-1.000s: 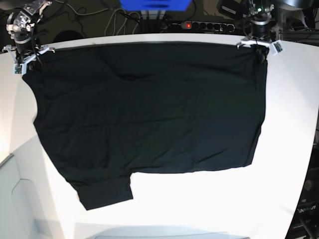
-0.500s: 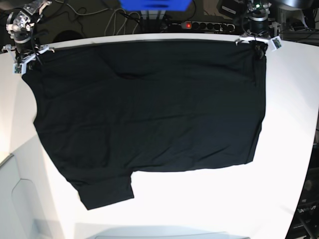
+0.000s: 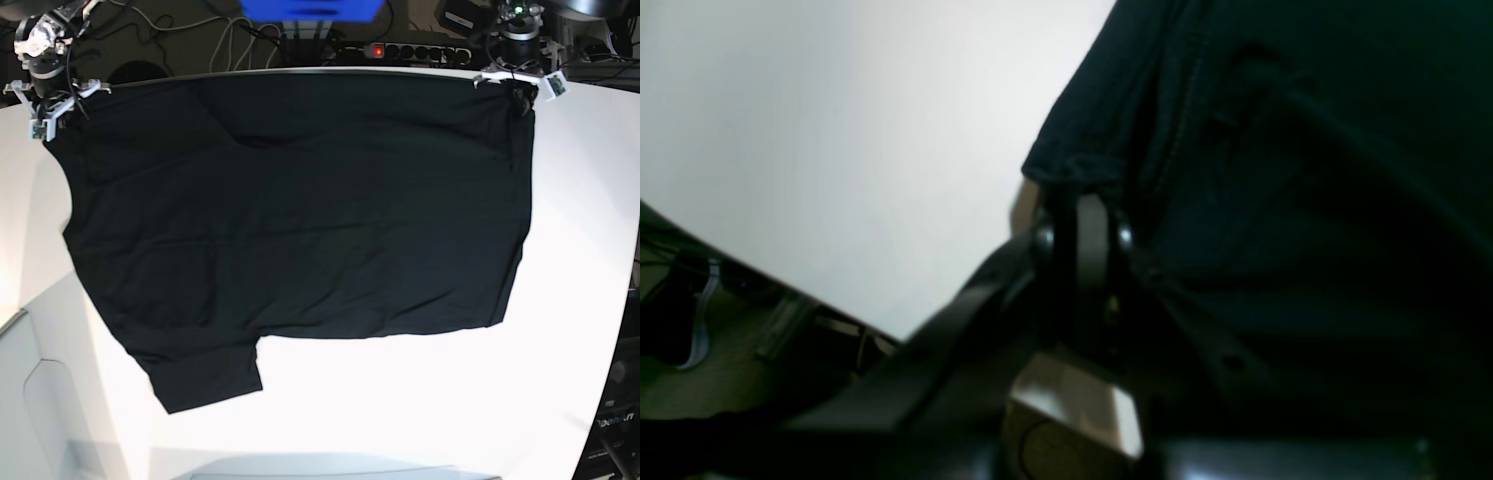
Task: Fold the T-shirt properly
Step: 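Regrasp the shirt edge with both grippers and drag it toward the robot, then release the edge and move both grippers to the shirt's side edges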
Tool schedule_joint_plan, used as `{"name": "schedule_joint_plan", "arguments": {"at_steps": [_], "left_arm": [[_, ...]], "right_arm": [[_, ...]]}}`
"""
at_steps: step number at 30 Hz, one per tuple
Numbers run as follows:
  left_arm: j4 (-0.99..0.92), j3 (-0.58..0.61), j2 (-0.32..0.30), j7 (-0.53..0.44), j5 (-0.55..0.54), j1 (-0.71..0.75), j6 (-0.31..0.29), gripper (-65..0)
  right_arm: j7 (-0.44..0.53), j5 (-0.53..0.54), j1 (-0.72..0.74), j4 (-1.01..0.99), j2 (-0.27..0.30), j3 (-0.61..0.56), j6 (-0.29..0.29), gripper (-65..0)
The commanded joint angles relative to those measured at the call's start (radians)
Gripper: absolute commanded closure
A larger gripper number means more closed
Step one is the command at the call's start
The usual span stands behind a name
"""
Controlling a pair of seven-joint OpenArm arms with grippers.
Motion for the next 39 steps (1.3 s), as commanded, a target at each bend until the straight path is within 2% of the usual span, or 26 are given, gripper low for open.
{"name": "schedule_joint_plan", "arguments": {"at_steps": [1, 3, 6, 8, 10, 12, 15, 19, 24, 30, 35, 39], "left_arm": [[0.011, -0.002, -0.005, 0.008, 0.006, 0.021, 0.010, -0.1], [0.011, -0.002, -0.005, 0.008, 0.006, 0.022, 0.010, -0.1], [0.012, -0.002, -0.013, 0.008, 0.008, 0.022, 0.010, -1.3], [0.012, -0.002, -0.021, 0.008, 0.002, 0.030, 0.010, -8.1], [0.027, -0.004, -0.012, 0.006, 0.000, 0.039, 0.012, -20.1], [0.049, -0.004, -0.002, 0.005, 0.000, 0.042, 0.013, -31.1], [0.080, -0.004, 0.005, 0.002, 0.003, 0.042, 0.013, -42.9], [0.109, -0.004, 0.005, 0.000, 0.002, 0.042, 0.013, -51.0], [0.141, -0.053, 0.010, 0.000, 0.002, 0.053, 0.013, -51.9], [0.215, -0.151, 0.067, 0.000, 0.002, 0.045, 0.013, -51.9], [0.254, -0.196, 0.064, 0.006, 0.006, -0.051, 0.013, -51.9], [0.253, -0.200, 0.060, 0.009, 0.008, -0.159, 0.013, -51.8]], "right_arm": [[0.011, 0.002, -0.003, 0.018, 0.011, 0.007, 0.013, 0.0], [0.011, 0.002, -0.002, 0.018, 0.011, 0.009, 0.013, -1.9], [0.011, 0.002, -0.002, 0.021, 0.011, 0.009, 0.013, -13.6], [0.011, 0.004, -0.003, 0.042, 0.009, 0.010, 0.013, -23.9], [0.011, 0.004, -0.005, 0.064, 0.007, 0.010, 0.013, -30.4], [0.011, 0.004, -0.003, 0.084, -0.005, 0.010, 0.013, -32.5], [0.011, 0.004, 0.005, 0.108, -0.022, 0.044, 0.013, -32.4], [0.011, 0.004, 0.044, 0.121, -0.034, 0.104, 0.013, -32.4], [0.011, 0.004, 0.063, 0.121, -0.029, 0.128, 0.013, -32.4], [0.011, 0.004, 0.109, 0.121, -0.029, 0.124, 0.013, -32.4], [0.000, 0.001, 0.225, 0.116, -0.029, 0.112, 0.013, -32.7], [0.000, -0.001, 0.311, 0.116, -0.028, 0.024, 0.013, -32.7]]}}
